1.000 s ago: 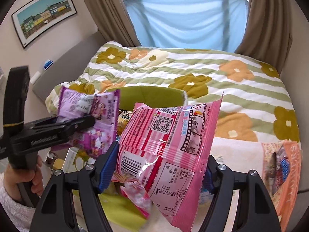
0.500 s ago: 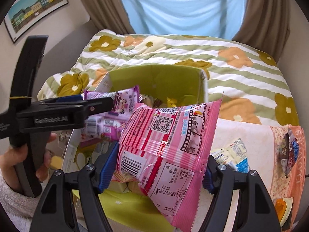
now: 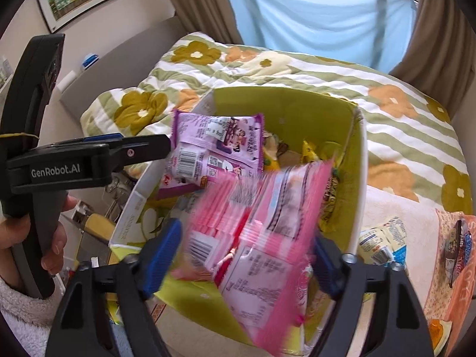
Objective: Organize snacks
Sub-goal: 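Carry both bags into the cardboard box and open both grippers, then move both grippers back to the remaining snacks on the table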
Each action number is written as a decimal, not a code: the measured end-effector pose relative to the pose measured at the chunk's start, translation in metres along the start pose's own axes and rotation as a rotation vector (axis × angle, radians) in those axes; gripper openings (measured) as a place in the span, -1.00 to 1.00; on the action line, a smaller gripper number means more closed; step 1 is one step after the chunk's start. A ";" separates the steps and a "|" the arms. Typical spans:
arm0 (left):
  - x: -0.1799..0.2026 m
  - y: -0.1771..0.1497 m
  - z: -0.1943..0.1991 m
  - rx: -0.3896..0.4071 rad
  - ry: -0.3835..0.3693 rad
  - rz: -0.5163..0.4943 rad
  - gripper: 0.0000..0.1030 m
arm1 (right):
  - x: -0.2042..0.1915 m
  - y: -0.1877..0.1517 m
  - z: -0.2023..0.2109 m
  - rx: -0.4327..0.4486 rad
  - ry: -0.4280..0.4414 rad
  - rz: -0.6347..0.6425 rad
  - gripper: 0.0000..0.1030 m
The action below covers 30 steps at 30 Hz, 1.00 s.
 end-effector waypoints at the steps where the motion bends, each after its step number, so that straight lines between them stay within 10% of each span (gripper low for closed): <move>1: 0.001 -0.002 0.002 0.002 0.006 -0.003 0.99 | -0.002 -0.002 0.000 -0.001 0.005 0.004 0.90; 18: 0.018 -0.024 0.023 0.029 -0.052 -0.047 0.99 | -0.008 -0.017 0.027 0.062 -0.066 0.008 0.92; 30: 0.070 -0.019 0.028 0.054 -0.165 -0.085 0.99 | 0.056 -0.031 0.097 0.177 -0.269 -0.174 0.93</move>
Point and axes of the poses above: each gripper's, at about its wrist camera, not at the fingertips, and z roughly against the way its jaws point, x to its right, y to its top, the point moved 3 cm from there along -z, roughly the way its jaws point, and after that the axes turned 9 degrees about x, right-handed, at the moved point
